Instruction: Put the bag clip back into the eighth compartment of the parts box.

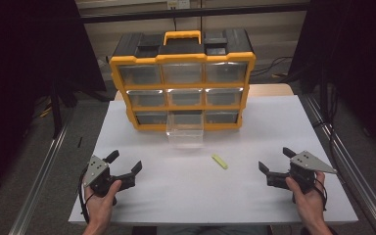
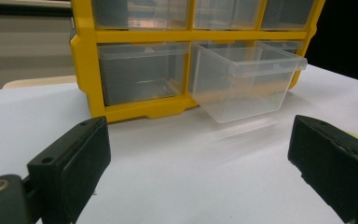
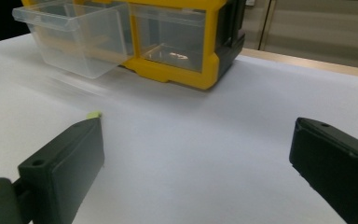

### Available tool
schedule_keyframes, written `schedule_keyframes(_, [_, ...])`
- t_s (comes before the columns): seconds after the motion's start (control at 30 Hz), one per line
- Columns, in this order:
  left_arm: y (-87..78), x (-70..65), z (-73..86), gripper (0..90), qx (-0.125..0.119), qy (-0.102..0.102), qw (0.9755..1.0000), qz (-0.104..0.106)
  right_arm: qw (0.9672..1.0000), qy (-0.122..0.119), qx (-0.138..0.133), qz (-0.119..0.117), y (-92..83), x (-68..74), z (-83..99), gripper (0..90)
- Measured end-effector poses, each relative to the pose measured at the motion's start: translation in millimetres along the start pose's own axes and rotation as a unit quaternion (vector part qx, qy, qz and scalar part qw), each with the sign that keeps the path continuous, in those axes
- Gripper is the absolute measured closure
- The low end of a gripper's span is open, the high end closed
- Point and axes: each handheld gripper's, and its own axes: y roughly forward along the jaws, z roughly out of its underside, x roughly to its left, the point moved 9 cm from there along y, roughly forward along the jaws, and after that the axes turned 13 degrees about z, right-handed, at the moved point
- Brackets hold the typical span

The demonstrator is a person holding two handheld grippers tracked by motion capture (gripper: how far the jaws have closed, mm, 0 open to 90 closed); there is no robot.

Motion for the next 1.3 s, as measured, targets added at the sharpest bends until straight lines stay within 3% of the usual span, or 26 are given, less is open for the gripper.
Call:
schedule_keyframes(0.07, [-0.8, 0.6, 0.1, 5.8, 0.006, 0.006, 1.0, 0.0, 1.0, -0.002, -0.003, -0.008, 0.2, 3.8, -1.6, 2.5])
schedule_keyframes(0.17, [1.0, -1.7, -3.1, 5.8, -0.008, -0.004, 1.0, 0.001, 0.9998, -0.006, -0.004, -0.018, -0.4, 9.4, -2.7, 2.5])
schedule_keyframes(0.37, [-1.0, -0.4, -2.5, 5.8, 0.003, 0.007, 1.0, -0.005, 0.9991, -0.018, 0.002, -0.038, 0.2, 16.5, -2.7, 2.4])
schedule_keyframes(0.53, [0.2, -1.0, -4.1, 5.8, -0.01, -0.004, 0.9999, -0.005, 0.9985, -0.018, 0.006, -0.05, 5.6, 24.1, -5.9, 2.2])
schedule_keyframes(0.6, [-1.1, -0.1, -3.0, 5.8, 0.0, 0.005, 1.0, -0.003, 0.9981, -0.022, 0.006, -0.057, 7.7, 28.9, -7.5, 2.1])
schedule_keyframes(0.77, [-0.5, -1.6, -3.9, 5.8, -0.005, 0.002, 1.0, 0.002, 0.9948, -0.031, 0.029, -0.092, 11.7, 42.7, -7.2, 1.0])
schedule_keyframes(1.1, [-1.2, -0.3, -2.5, 5.8, 0.005, 0.01, 0.9999, -0.002, 0.9914, -0.029, 0.05, -0.117, 21.8, 52.6, -11.7, 1.0])
schedule_keyframes(1.3, [-0.2, -1.1, -2.1, 5.8, 0.003, 0.005, 1.0, 0.0, 0.9899, -0.025, 0.056, -0.128, 29.1, 58.5, -15.6, 1.1])
